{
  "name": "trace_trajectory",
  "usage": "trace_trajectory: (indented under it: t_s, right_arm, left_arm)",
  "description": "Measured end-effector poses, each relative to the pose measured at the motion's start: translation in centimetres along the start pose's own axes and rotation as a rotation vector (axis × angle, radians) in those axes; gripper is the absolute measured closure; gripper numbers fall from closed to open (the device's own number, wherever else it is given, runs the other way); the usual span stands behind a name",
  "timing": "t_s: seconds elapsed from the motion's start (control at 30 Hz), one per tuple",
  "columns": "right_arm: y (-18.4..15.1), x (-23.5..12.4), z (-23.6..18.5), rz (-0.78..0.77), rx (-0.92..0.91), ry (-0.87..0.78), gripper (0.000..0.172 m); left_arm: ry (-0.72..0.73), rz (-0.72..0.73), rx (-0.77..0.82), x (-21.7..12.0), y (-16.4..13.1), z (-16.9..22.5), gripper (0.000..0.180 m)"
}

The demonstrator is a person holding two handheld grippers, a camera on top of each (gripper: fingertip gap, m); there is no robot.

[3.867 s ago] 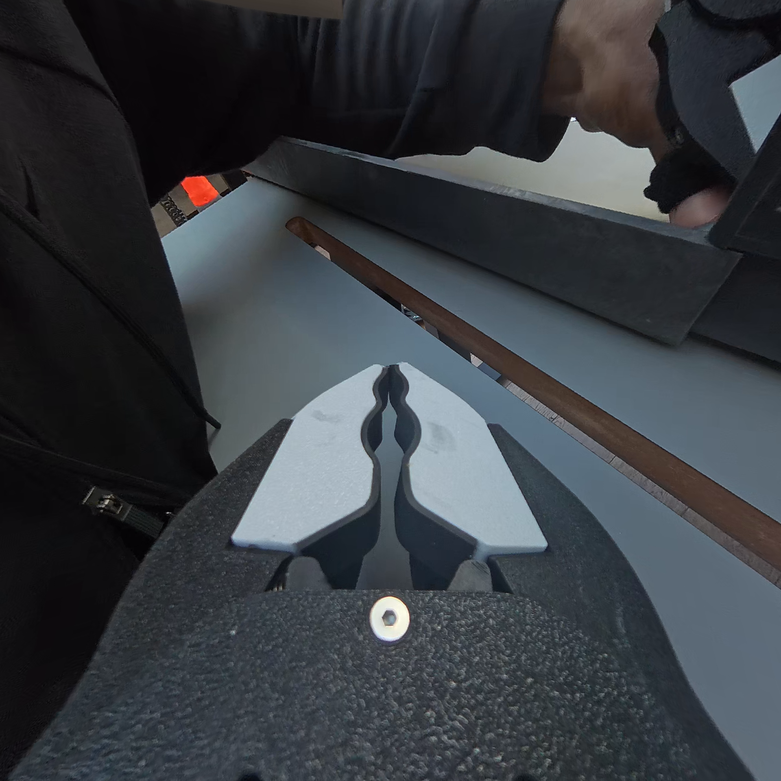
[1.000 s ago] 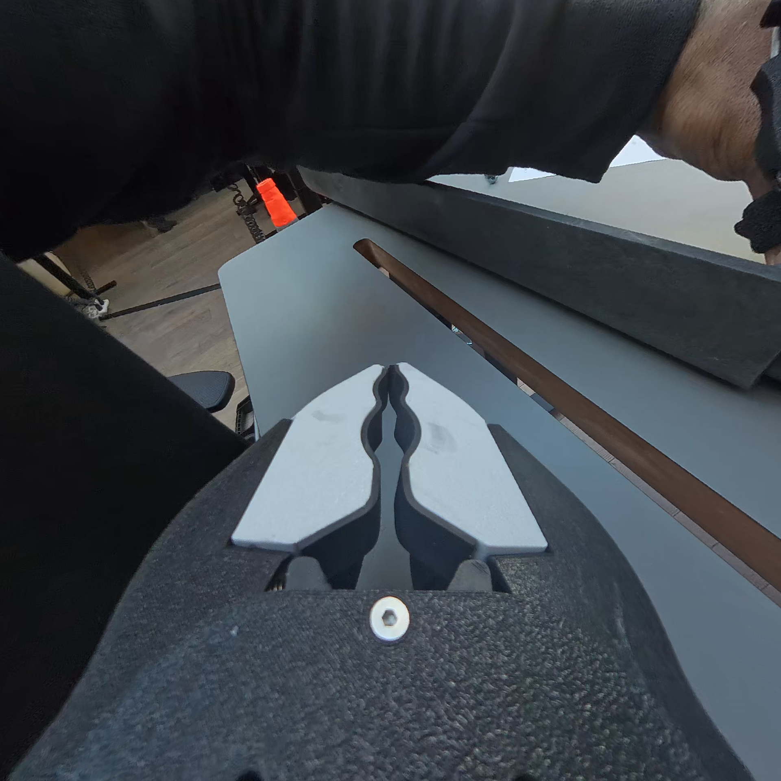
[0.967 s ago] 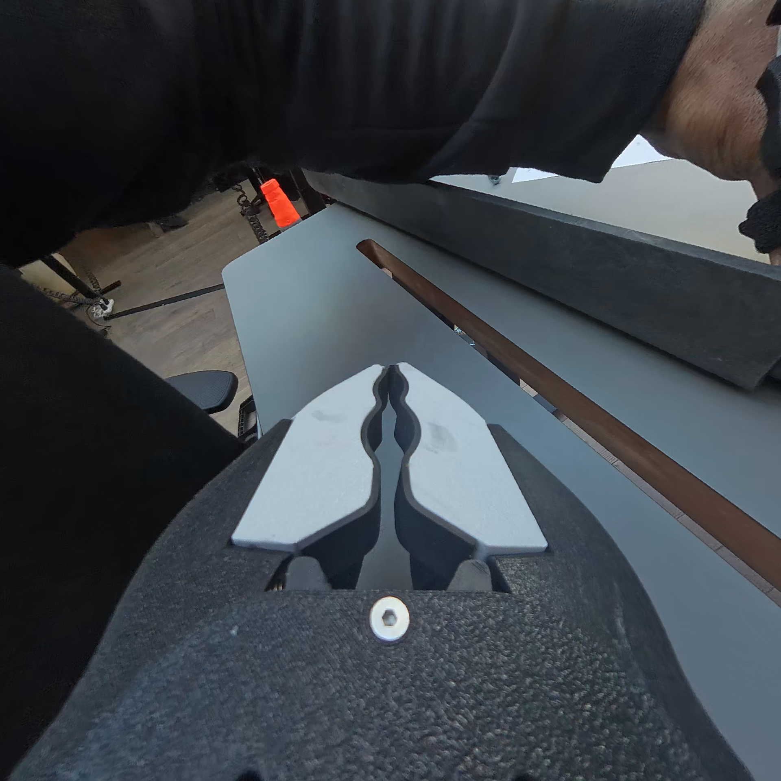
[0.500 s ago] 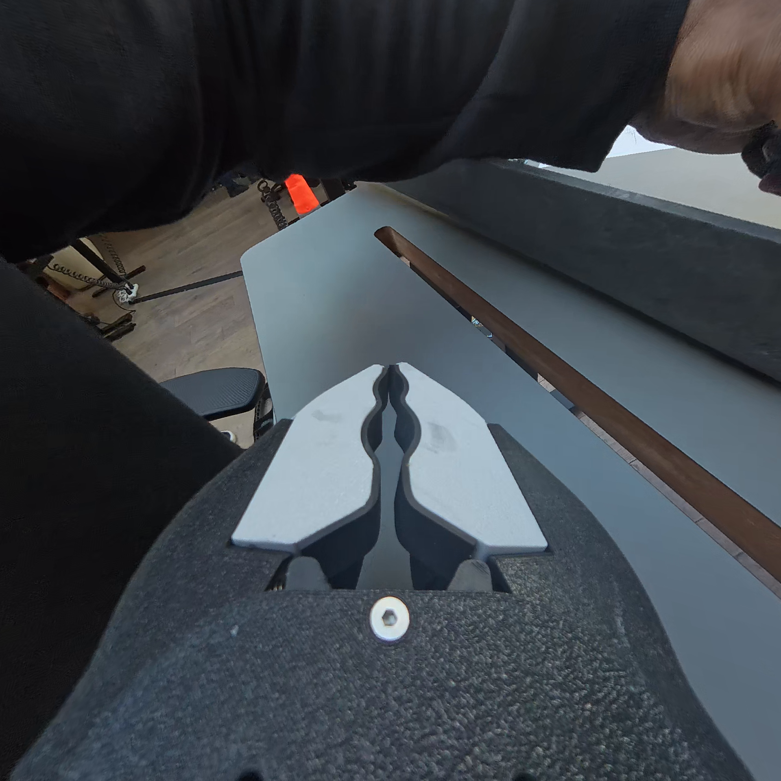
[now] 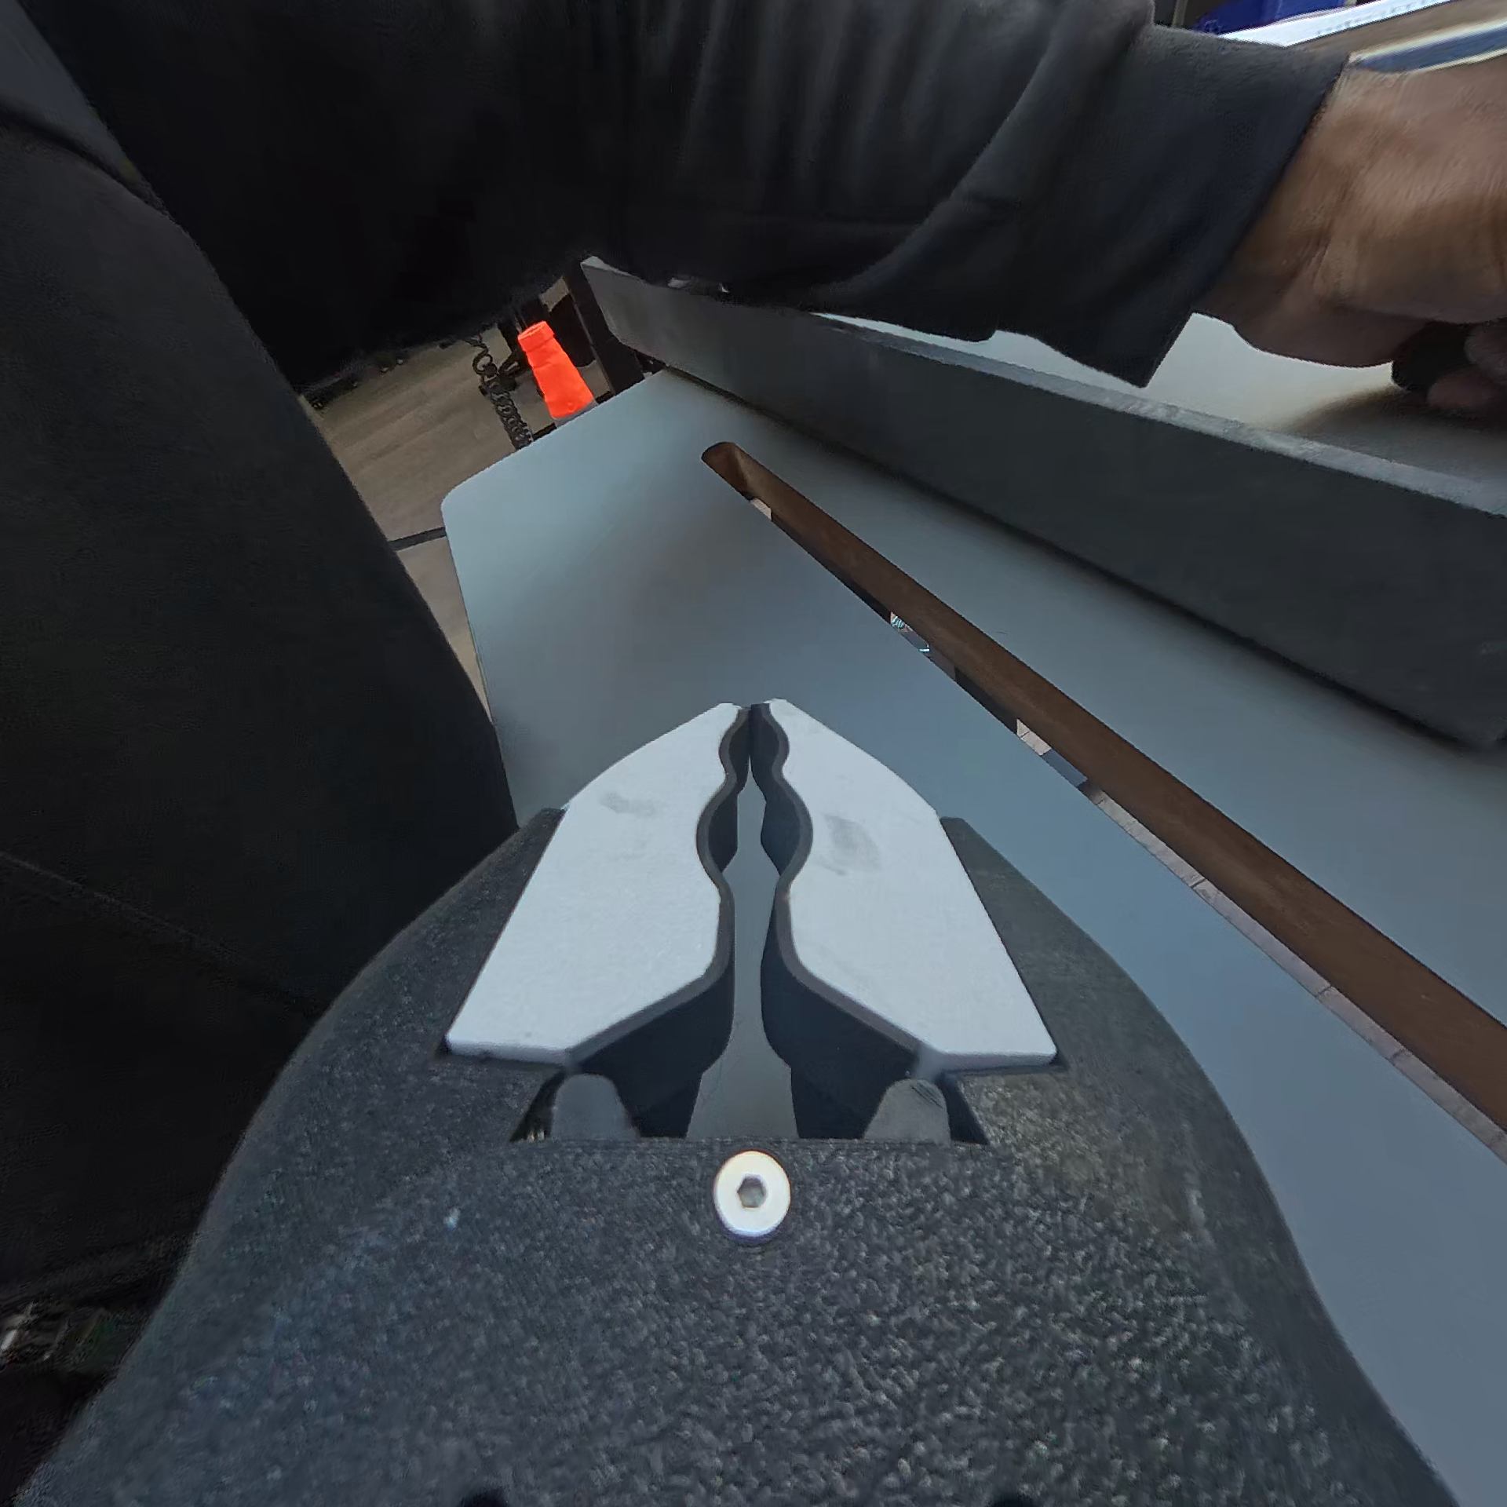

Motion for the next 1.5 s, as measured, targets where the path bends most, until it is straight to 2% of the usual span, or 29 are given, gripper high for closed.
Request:
trace_trajectory:
  t_s: [0.17, 0.3, 0.67, 1.5]
  right_arm:
    - [-0.1, 0.3, 0.4, -0.018, 0.015, -0.033, 0.172]
    - [-0.1, 0.4, 0.6, -0.025, 0.022, -0.039, 0.172]
    - [-0.1, 0.3, 0.4, -0.017, 0.019, -0.020, 0.172]
    - [-0.2, 0.6, 0.5, -0.038, 0.014, -0.037, 0.172]
  left_arm:
    - [-0.054, 0.033, 0.014, 0.0, 0.4, 0.5, 0.160]
    - [-0.031, -0.015, 0.069, 0.9, 0.3, 0.9, 0.162]
    - [0.001, -0.007, 0.087, 2.5, 0.9, 1.3, 0.165]
    - [0.021, -0.031, 0.133, 2.4, 0.8, 1.3, 0.165]
Point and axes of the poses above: each gripper's, where its closed fingertips meet, x out along the fingers, y out of its top, z = x × y across the jaws, the point moved 4 cm from there along -x, back along the fingers, and after that the axes turned 5 degrees about z, right-handed, at the moved point
